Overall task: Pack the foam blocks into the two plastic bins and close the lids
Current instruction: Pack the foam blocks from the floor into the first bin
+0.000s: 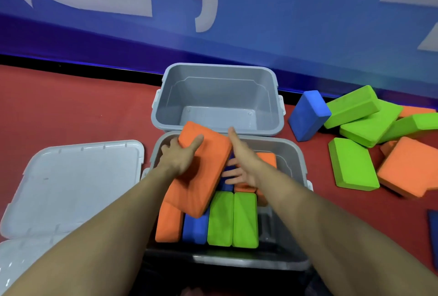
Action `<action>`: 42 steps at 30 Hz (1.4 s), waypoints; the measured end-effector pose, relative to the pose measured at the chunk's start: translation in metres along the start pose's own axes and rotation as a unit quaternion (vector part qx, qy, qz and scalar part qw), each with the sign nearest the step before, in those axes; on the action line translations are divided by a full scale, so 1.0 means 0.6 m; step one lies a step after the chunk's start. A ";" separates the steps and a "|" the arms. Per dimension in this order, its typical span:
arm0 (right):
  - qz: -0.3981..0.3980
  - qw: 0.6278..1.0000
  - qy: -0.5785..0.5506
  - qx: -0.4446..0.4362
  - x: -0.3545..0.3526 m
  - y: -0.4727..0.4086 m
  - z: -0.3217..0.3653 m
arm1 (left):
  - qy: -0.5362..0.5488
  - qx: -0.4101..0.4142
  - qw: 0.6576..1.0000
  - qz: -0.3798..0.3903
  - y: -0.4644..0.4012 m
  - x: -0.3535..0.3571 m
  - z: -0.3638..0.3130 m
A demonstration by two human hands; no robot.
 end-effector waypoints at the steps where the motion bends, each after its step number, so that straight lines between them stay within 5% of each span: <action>1: 0.008 1.000 -0.001 -0.002 -0.017 0.011 0.008 | 0.023 0.007 1.000 -0.001 0.006 0.006 -0.018; 6: -0.007 1.000 -0.014 -0.010 -0.092 0.053 0.026 | 0.188 -0.024 0.982 0.003 0.030 0.061 -0.084; 11: -0.027 0.996 -0.018 -0.086 -0.126 0.097 0.024 | 0.145 0.039 0.987 -0.048 0.041 0.099 -0.135; 16: -0.001 0.995 0.089 -0.051 -0.162 0.143 -0.015 | 0.155 0.146 0.977 -0.024 0.047 0.141 -0.171; 20: -0.094 0.970 0.221 -0.024 -0.220 0.175 -0.042 | 0.177 0.146 0.972 0.057 0.074 0.203 -0.176; 24: -0.174 0.958 0.220 -0.059 -0.265 0.192 -0.068 | 0.178 0.173 0.962 0.112 0.119 0.228 -0.208; 31: -0.001 0.990 0.102 -0.093 -0.267 0.203 -0.124 | 0.119 0.161 0.940 0.277 0.183 0.265 -0.213; 42: -0.018 0.989 0.123 -0.082 -0.275 0.157 -0.148 | 0.152 0.053 0.942 0.294 0.163 0.299 -0.137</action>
Point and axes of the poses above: each hand's wrist, its own y-axis away from the middle knuckle, its own x-axis out of the palm, z = x × y, the point moved 5 cm from there along -y, towards the middle knuckle, and after that the axes turned 13 degrees about x, right-handed, at the moved point
